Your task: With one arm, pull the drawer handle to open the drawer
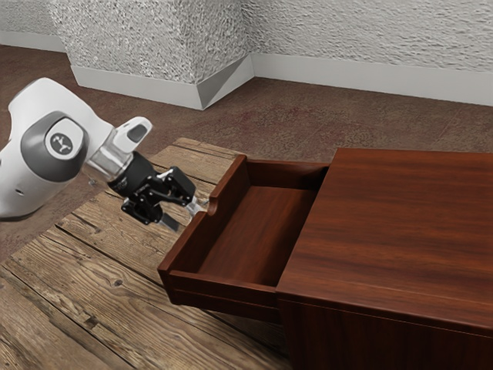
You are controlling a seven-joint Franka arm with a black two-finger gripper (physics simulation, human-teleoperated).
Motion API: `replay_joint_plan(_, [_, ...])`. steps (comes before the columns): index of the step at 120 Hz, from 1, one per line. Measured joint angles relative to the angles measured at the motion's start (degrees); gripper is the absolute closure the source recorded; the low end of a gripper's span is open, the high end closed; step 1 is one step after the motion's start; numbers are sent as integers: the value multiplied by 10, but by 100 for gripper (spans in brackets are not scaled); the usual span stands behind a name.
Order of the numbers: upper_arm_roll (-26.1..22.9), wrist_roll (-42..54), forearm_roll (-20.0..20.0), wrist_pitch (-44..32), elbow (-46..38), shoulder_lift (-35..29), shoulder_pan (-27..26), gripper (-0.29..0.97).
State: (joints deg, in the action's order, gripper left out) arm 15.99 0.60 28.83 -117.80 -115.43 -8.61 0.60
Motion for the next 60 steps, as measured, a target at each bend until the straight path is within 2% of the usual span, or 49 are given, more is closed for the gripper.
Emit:
replay_joint_plan(18, [0, 1, 1, 5, 0, -14, 0, 20])
replay_joint_plan(38, [-6, 1, -8, 19, 9, -34, -2, 9])
replay_joint_plan(42, [-15, 0, -31, 27, 25, -35, -2, 8])
replay_joint_plan(60, [-68, -1, -195, 129, 170, -5, -12, 4])
